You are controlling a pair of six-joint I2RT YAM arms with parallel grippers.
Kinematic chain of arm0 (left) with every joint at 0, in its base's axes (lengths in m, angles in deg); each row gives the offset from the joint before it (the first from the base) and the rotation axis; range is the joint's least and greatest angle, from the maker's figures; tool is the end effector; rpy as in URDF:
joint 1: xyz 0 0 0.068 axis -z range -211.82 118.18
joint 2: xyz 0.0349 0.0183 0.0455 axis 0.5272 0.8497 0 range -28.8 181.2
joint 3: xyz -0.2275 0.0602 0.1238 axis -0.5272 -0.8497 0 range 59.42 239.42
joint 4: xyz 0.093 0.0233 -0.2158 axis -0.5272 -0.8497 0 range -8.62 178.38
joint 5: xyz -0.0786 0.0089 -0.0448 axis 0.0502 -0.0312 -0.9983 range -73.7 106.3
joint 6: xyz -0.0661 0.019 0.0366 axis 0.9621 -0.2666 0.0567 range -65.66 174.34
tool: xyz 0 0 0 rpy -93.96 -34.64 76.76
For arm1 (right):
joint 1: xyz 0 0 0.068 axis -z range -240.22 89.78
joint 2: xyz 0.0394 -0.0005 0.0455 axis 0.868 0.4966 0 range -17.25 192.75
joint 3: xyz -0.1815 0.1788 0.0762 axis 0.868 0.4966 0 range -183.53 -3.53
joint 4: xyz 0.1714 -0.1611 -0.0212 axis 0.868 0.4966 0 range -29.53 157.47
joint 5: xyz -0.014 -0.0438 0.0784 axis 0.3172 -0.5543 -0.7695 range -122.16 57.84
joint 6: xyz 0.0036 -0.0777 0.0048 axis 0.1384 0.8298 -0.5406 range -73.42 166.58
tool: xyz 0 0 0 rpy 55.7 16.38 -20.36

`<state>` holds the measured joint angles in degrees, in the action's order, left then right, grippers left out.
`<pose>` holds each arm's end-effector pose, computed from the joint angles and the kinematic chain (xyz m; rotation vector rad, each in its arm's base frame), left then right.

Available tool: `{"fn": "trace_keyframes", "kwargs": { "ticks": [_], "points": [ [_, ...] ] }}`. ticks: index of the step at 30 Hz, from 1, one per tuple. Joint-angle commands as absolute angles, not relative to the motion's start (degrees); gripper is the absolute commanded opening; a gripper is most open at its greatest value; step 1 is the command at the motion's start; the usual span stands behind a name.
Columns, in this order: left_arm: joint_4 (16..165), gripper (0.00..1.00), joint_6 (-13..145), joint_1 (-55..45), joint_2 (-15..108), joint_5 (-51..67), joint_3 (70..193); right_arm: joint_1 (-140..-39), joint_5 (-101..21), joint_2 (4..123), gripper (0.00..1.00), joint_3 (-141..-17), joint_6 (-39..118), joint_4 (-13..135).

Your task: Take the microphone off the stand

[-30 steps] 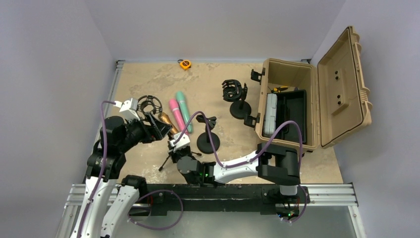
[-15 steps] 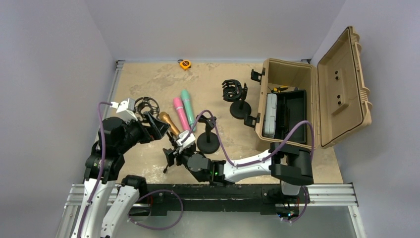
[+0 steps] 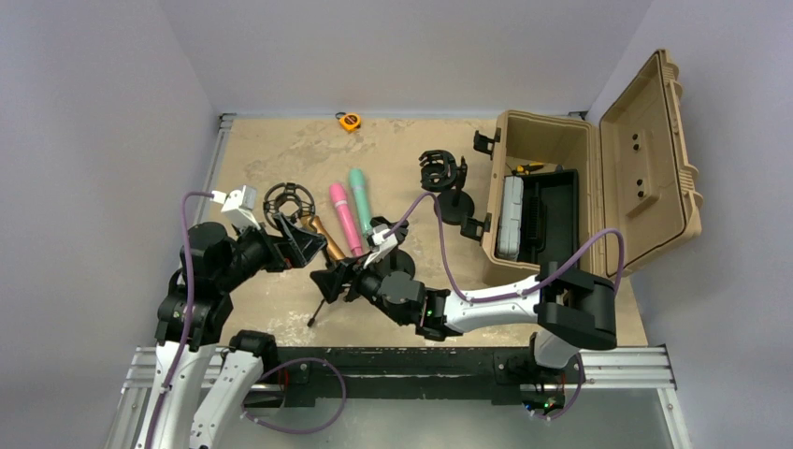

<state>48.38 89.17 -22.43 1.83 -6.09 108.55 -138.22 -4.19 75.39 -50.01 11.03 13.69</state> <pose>0.1070 -0.0433 0.3208 -0.1779 2.0145 -0.8808 0.1051 0.3444 0.2560 -0.2083 1.6742 1.1603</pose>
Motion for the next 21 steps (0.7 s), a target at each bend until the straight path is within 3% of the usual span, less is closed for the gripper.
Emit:
{"fn": "trace_keyframes", "kwargs": {
  "ticks": [1,8,18,21],
  "points": [
    [49.7,1.0,88.4,-22.9,1.2,-7.6,111.0,-137.9,-1.1,76.1,0.71,-51.9,1.6,18.8],
    [50.4,0.91,88.9,-22.9,3.3,-9.7,110.9,-138.0,-0.2,78.5,0.65,-52.7,0.1,21.1],
    [50.9,0.9,88.4,-22.9,4.2,-9.7,110.8,-138.3,3.7,79.0,0.31,-54.8,1.7,23.4],
    [51.1,0.9,88.3,-22.9,4.6,-9.8,110.8,-138.5,5.1,79.5,0.29,-56.2,2.2,25.1]
  ]
}}
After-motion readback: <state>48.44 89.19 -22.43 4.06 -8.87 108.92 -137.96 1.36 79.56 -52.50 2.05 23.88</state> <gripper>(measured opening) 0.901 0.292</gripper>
